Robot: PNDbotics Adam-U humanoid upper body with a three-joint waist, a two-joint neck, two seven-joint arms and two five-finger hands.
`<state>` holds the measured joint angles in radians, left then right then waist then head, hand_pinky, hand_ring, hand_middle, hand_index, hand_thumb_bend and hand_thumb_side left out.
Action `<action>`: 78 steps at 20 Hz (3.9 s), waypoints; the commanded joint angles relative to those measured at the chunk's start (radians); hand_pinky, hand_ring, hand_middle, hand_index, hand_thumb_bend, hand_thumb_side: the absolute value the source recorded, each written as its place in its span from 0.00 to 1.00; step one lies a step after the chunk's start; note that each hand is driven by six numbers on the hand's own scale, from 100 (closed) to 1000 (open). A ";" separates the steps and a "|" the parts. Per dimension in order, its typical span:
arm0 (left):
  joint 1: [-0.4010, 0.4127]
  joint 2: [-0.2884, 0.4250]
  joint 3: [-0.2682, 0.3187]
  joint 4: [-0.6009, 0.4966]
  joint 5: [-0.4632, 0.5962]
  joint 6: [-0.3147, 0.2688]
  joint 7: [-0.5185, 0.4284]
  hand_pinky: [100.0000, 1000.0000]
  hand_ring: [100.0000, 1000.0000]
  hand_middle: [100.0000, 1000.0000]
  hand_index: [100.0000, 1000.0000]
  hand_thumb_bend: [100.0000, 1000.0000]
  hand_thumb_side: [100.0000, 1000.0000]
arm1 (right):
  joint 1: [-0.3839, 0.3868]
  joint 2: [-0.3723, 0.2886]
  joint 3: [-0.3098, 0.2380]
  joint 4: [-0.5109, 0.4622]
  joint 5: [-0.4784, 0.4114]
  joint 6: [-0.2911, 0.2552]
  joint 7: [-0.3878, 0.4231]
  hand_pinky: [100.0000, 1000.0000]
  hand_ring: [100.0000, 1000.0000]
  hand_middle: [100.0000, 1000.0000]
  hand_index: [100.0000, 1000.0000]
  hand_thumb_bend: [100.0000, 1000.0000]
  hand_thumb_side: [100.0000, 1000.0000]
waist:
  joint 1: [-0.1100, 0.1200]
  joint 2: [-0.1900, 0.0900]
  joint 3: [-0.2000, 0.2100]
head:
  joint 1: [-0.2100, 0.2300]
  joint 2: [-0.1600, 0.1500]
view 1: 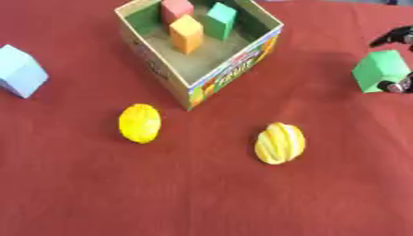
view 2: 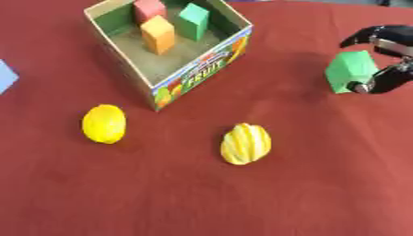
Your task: Pick up objects on the table and place them in the box.
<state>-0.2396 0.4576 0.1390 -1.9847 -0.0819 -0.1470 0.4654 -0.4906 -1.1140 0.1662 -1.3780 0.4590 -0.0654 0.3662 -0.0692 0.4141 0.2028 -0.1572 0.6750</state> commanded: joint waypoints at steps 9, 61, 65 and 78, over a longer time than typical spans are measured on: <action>-0.011 0.016 0.003 -0.015 0.007 -0.001 0.000 0.73 0.51 0.50 0.80 0.00 0.46 | -0.035 -0.012 -0.053 0.108 0.079 -0.031 -0.027 0.90 0.92 0.84 0.90 0.35 0.06 | 0.010 0.002 0.005 | -0.005 -0.031; -0.041 0.028 -0.012 -0.015 0.005 -0.011 -0.023 0.73 0.52 0.51 0.80 0.00 0.46 | -0.640 0.478 0.184 0.202 0.107 -0.034 0.212 0.86 0.88 0.75 0.84 0.00 0.08 | -0.067 -0.073 0.050 | -0.064 0.019; -0.043 0.027 -0.012 -0.015 0.005 -0.011 -0.025 0.73 0.52 0.51 0.80 0.00 0.46 | -0.645 0.486 0.191 0.200 0.119 -0.069 0.260 0.91 0.96 0.84 0.89 0.10 0.01 | -0.067 -0.074 0.050 | -0.060 0.025; -0.043 0.026 -0.012 -0.015 0.006 -0.009 -0.029 0.73 0.52 0.51 0.80 0.00 0.45 | -0.644 0.482 0.178 0.178 0.148 -0.063 0.312 0.95 1.00 0.92 0.96 0.24 0.03 | -0.068 -0.094 0.038 | -0.050 0.032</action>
<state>-0.2725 0.4589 0.1261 -1.9847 -0.0781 -0.1552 0.4389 -1.1168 -0.6103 0.3571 -1.1792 0.6055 -0.1279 0.6722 -0.1445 0.3454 0.2426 -0.2082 0.7035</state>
